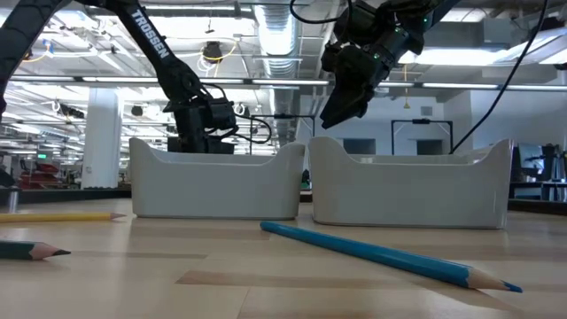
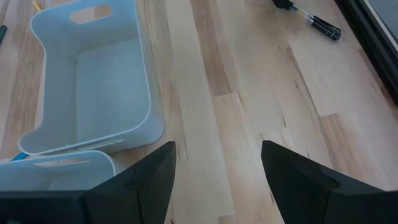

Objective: Sort pens & pencils
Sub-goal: Put the black pen into the right gray bin

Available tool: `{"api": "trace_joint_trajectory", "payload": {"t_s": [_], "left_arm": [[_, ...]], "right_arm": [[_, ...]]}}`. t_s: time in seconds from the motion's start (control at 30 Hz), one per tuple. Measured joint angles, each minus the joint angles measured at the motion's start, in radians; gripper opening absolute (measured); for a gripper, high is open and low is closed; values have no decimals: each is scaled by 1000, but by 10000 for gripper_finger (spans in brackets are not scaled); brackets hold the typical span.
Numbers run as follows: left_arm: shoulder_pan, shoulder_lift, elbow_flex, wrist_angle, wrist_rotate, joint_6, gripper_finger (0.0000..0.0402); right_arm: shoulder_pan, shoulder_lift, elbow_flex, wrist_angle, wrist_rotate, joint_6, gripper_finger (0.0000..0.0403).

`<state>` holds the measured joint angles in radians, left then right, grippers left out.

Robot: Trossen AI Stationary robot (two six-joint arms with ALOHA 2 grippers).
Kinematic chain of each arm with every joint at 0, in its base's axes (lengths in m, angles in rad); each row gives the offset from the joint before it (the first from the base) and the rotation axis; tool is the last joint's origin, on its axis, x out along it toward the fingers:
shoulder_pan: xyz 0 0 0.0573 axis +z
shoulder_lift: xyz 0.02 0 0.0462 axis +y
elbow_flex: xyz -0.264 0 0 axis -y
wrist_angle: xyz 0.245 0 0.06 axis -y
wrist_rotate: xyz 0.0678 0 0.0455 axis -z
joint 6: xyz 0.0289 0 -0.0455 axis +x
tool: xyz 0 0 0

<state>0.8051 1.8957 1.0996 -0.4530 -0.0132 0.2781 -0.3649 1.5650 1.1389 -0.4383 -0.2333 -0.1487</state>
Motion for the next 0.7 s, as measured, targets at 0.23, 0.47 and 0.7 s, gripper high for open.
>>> {"api": "trace_joint_trajectory", "payload": {"t_s": [0.23, 0.47, 0.7], "left_arm": [[0, 0, 0, 0, 0, -3, 28], [0, -1, 0, -3, 9, 9, 27], [-6, -53, -6, -38, 59, 30, 26]], "right_arm": [[0, 0, 0, 0, 0, 0, 260], [0, 0, 0, 0, 0, 0, 260], [0, 0, 0, -4, 0, 1, 260]]}}
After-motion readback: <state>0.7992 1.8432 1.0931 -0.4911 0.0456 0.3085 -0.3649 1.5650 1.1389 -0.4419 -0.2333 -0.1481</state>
